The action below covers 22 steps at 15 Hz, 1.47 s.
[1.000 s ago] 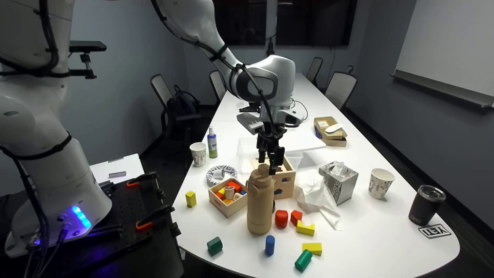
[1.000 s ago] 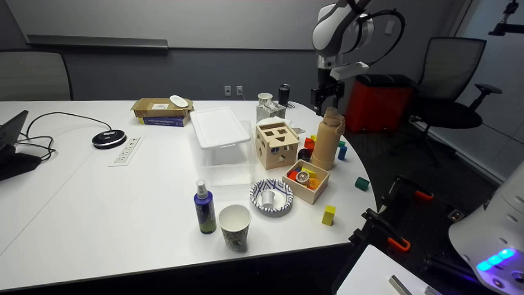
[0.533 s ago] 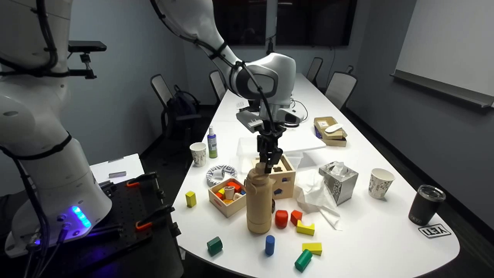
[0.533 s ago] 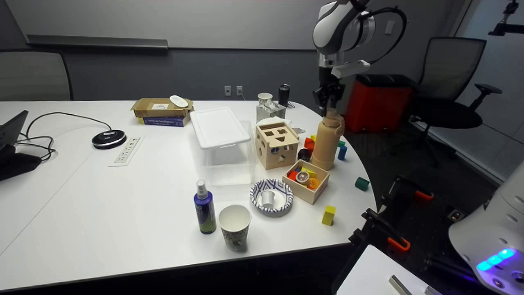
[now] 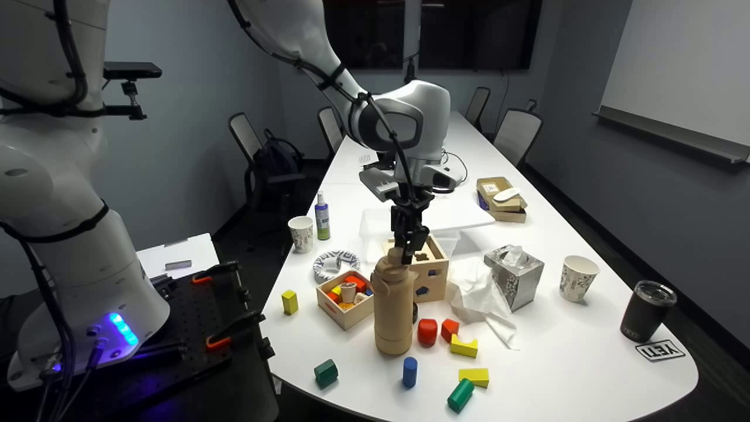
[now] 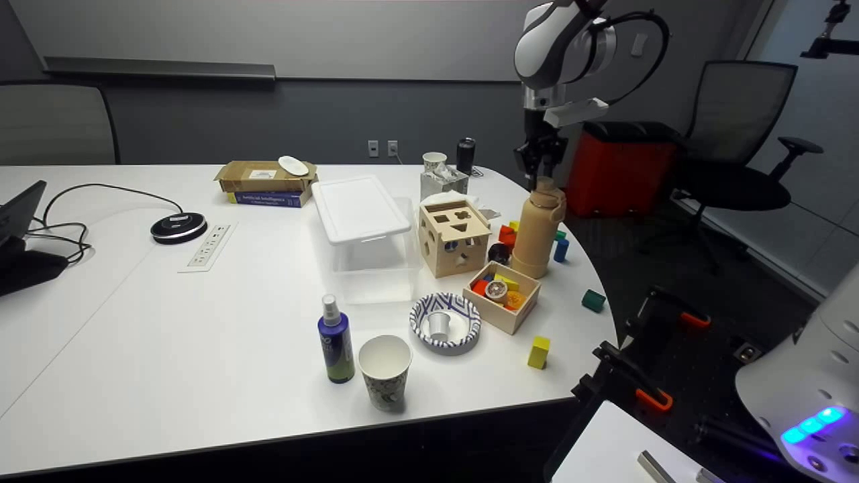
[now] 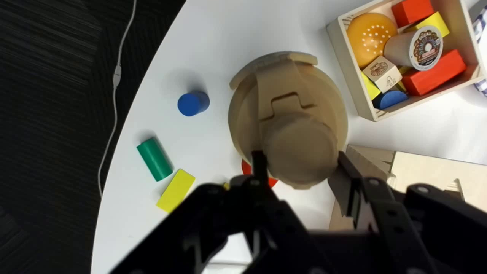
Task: Slightly rotate the water bottle
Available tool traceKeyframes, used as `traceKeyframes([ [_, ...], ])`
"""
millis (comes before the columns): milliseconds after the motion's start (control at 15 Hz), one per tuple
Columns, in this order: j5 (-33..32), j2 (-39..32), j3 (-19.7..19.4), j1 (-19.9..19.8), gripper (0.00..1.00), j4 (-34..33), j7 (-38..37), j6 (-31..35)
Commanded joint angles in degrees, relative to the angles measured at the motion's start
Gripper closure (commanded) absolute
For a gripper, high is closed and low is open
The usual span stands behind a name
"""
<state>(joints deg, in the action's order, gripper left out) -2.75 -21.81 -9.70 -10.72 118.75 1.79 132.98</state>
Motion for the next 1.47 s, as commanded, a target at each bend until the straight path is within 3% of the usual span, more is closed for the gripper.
traceKeyframes([
  [0,0.4,2.2,-0.9,0.4,0.8,0.1,-4.7,-0.6],
  [1400,2.1,1.8,-4.8,1.8,0.8,1.3,-31.1,3.3],
])
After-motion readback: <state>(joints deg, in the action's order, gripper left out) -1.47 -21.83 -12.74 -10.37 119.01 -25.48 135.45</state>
